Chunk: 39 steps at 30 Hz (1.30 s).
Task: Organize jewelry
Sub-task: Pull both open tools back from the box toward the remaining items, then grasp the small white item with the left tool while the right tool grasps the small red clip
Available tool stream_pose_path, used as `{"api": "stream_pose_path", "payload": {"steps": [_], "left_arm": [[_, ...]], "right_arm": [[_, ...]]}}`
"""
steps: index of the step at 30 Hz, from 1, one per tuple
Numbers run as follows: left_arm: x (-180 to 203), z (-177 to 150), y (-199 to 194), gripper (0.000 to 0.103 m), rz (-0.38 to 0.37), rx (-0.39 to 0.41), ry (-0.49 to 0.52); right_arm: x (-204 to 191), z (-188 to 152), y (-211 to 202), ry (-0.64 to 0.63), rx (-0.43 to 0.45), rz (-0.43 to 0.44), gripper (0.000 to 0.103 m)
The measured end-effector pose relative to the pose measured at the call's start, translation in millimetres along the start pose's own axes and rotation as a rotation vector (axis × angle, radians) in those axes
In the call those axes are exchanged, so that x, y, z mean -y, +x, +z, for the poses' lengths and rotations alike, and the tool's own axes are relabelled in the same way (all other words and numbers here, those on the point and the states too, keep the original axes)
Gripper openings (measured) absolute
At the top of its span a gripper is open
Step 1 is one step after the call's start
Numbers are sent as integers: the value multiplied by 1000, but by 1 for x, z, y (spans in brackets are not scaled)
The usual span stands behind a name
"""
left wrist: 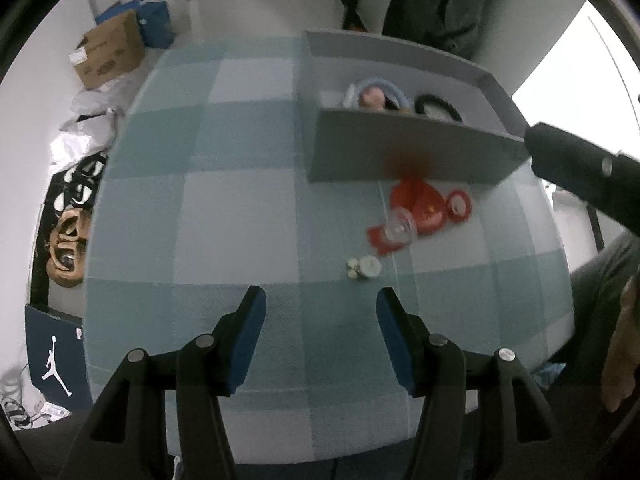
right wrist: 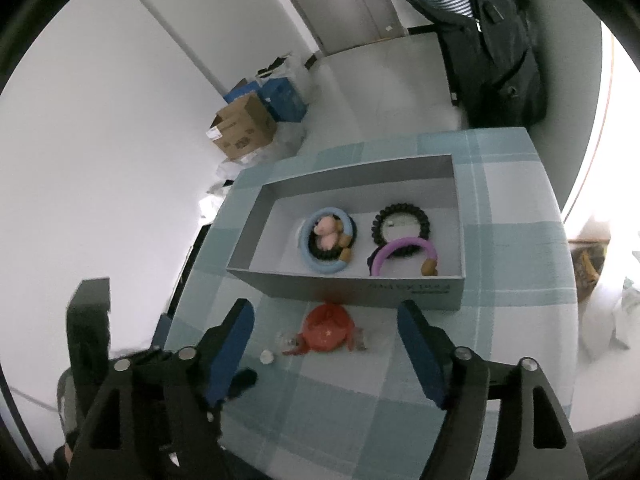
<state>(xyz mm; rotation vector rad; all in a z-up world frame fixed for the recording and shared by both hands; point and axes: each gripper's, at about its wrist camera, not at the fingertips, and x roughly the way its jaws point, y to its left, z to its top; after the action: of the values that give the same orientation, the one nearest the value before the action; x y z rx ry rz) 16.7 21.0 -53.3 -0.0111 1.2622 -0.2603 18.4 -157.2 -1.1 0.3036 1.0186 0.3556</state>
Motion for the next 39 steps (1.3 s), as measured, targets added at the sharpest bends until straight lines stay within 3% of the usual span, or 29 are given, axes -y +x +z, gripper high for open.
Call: {"api": "stream_pose_path", "payload": {"steps": [7,21,22,24,28,30,39], "left_arm": [[2,6,0,52,-44,4,1],[14,12,4,51,-68,34,38],[16,13,4,48,-66,36,50],[20,15,4,24,-58,45,68],[24,16,4,23,-47,43,96],[24,15,5,11,-60,40,93],[13,14,-3,9,-73,38,76]], "right_arm": [[2,1,1,20,-1,-13,84],[10,0,4,49,-26,-12,84],[11,-1,4,52,-28,-10,84],[11,-1,3,53,-32,-7,84],[13,-1,3,60,-34,-8,84],[14,-1,3,65,-36,-8,84],[12,-3,7,56,-49,11,84]]}}
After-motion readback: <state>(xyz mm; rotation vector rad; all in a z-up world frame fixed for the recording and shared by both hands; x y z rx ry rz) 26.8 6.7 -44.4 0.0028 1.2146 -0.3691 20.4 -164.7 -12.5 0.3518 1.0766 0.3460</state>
